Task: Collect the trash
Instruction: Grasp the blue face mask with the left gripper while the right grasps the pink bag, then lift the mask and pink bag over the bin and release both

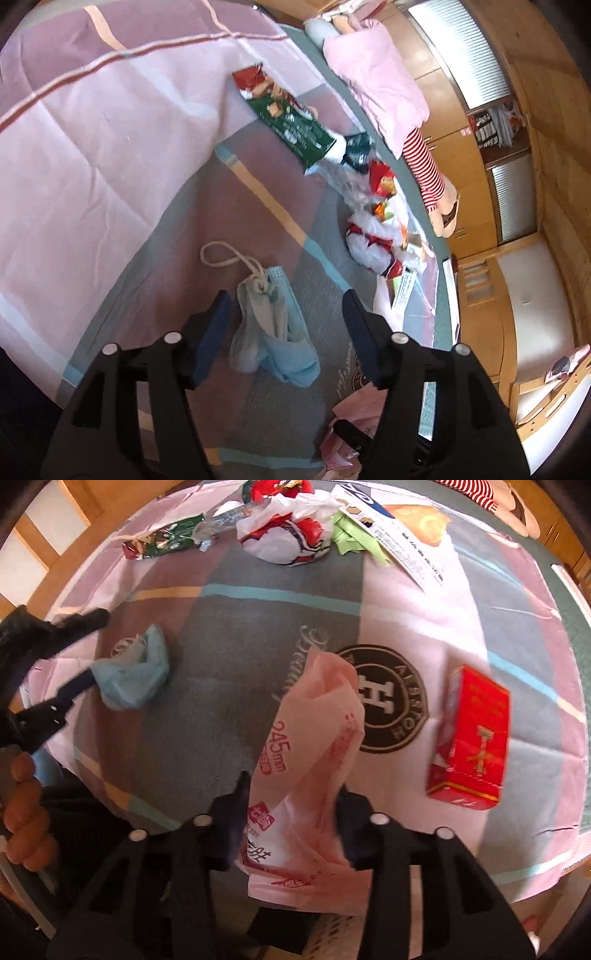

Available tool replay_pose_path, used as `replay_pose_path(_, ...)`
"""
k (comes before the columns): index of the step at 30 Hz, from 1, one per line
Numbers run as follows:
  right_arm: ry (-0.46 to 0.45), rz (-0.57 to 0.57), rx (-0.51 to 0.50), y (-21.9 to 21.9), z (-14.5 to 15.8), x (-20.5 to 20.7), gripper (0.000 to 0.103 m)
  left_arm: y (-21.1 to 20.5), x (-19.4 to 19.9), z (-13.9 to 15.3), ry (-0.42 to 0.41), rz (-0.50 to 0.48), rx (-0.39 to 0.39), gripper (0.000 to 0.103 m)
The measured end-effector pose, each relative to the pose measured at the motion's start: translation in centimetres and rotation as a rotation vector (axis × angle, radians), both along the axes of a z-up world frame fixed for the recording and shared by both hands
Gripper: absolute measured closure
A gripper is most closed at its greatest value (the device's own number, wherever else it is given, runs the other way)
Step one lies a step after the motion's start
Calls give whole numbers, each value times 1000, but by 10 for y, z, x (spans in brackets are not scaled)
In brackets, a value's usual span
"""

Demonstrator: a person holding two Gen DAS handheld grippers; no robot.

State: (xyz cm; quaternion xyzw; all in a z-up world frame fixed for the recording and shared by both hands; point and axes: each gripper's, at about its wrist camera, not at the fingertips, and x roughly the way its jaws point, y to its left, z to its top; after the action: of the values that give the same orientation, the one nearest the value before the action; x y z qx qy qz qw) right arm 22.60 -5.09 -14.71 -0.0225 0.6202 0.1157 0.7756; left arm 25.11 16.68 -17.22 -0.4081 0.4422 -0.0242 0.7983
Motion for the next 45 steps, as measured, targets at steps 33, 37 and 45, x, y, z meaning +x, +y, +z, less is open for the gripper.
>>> replay_pose_path(33,-504,-281,195,-130,157,-190,66,-98,-143,99,-385,-205,686,73)
replay_pose_path(37,-565,-299,182,-148,176,-221,66,-124,-182,126,-451,-271,659,73)
replay_pose_path(45,-585,-332,190,-171,184,-240,66,-176,-228,142,-512,-384,627,73)
